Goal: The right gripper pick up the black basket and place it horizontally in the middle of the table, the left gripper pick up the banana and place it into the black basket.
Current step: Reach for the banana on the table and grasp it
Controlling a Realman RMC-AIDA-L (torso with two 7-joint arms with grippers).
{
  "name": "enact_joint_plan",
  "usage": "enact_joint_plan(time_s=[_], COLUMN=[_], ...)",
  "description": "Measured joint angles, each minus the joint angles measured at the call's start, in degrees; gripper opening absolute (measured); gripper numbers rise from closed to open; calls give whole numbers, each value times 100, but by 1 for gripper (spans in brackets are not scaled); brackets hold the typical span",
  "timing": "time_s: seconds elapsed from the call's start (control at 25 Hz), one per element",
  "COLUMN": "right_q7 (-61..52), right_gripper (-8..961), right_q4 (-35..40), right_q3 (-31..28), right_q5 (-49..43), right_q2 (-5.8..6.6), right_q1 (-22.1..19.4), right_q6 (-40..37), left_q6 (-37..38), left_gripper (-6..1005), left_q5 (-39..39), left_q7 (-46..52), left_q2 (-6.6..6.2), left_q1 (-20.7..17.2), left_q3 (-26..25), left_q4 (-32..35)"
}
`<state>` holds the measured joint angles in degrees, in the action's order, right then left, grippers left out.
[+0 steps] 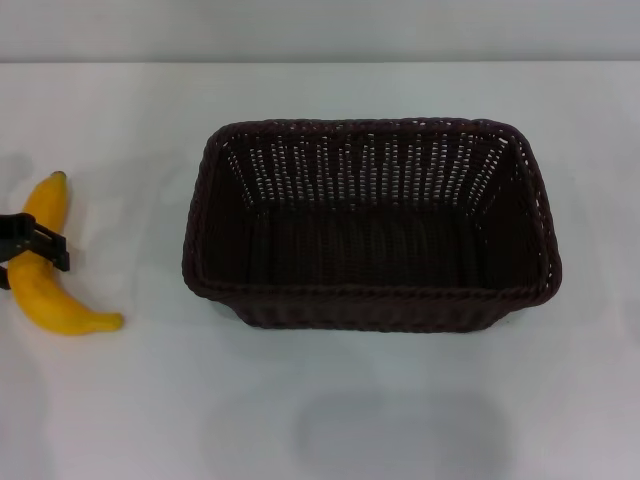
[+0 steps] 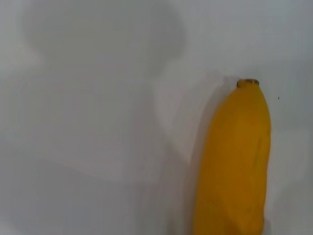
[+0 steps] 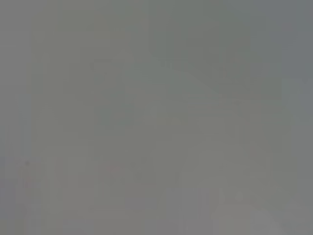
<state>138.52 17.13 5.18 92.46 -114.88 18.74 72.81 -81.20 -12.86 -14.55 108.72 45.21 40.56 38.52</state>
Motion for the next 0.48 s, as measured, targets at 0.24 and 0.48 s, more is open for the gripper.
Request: enact_joint_plan(time_s=[0.24,0.48], right_q7=[0,0], right_gripper=[320,320], right_q4=[0,0], right_q3=[2,0], right_q5=[0,0], right_q2=[0,0], right_q1=[2,-2], right_q6=[-4,-15], left_q6=[132,206], left_gripper=[724,520], left_q5=[9,14], left_q7=[-77,-174], left_q2=[3,10], left_q1=[19,37], left_q3=[3,5], left_q4=[-11,-7])
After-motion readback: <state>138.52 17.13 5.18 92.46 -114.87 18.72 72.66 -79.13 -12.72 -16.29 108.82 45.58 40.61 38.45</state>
